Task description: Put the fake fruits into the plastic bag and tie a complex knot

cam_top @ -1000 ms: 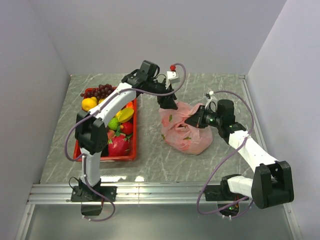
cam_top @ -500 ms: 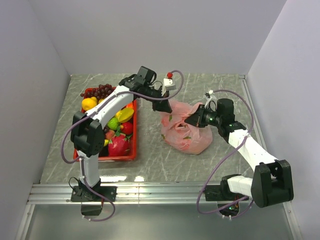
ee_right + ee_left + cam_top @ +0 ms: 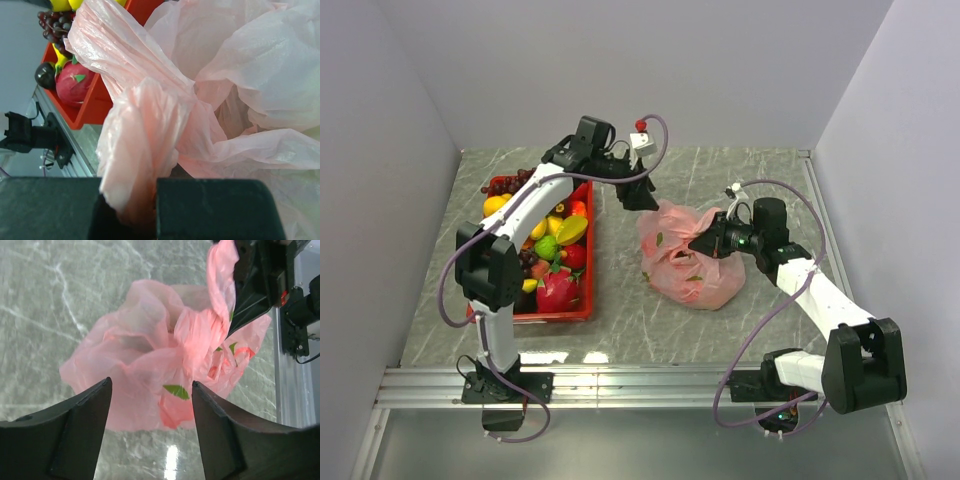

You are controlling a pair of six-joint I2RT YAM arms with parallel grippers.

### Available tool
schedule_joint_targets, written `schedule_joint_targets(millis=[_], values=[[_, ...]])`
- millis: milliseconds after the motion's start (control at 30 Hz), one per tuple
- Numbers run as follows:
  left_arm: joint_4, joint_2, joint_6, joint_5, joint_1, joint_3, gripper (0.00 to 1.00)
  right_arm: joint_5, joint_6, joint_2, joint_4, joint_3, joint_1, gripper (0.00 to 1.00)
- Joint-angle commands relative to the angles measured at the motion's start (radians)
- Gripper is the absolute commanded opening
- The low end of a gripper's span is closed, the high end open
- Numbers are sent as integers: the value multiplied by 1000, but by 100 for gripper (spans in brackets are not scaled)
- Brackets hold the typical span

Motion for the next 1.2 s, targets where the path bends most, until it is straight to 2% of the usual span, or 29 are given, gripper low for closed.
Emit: schedule_joint_targets(millis=[0, 167, 467, 567, 667, 700, 767, 933, 1000, 1167], values=[[-33, 31, 26, 79, -22, 89, 72, -22, -43, -28, 0, 37, 7, 0], [-61, 28, 47, 113, -42, 69, 73, -20, -40, -26, 6, 36, 9, 0], [-73, 79, 79, 32, -85, 78, 61, -20, -39, -26, 14, 33, 9, 0], [-113, 102, 106, -18, -100, 103, 50, -19, -49, -23, 11, 37, 9, 0], [-123, 102, 96, -4, -102, 109, 27, -14, -57, -19, 6, 37, 9, 0], [-136, 97, 103, 1, -100, 112, 13, -10, -60, -17, 5, 37, 9, 0], [-114, 60, 70, -1, -85, 98, 0, 21, -63, -17, -5, 39, 6, 0], [-148, -61, 50, 59, -26, 21, 0, 56, 1, -16, 6, 45, -10, 0], [-144, -101, 51, 64, -31, -84, 0, 72, 38, -16, 14, 54, -11, 0], [-31, -170, -77, -48, -143, -297, 0, 121, 141, -29, 63, 57, -5, 0]])
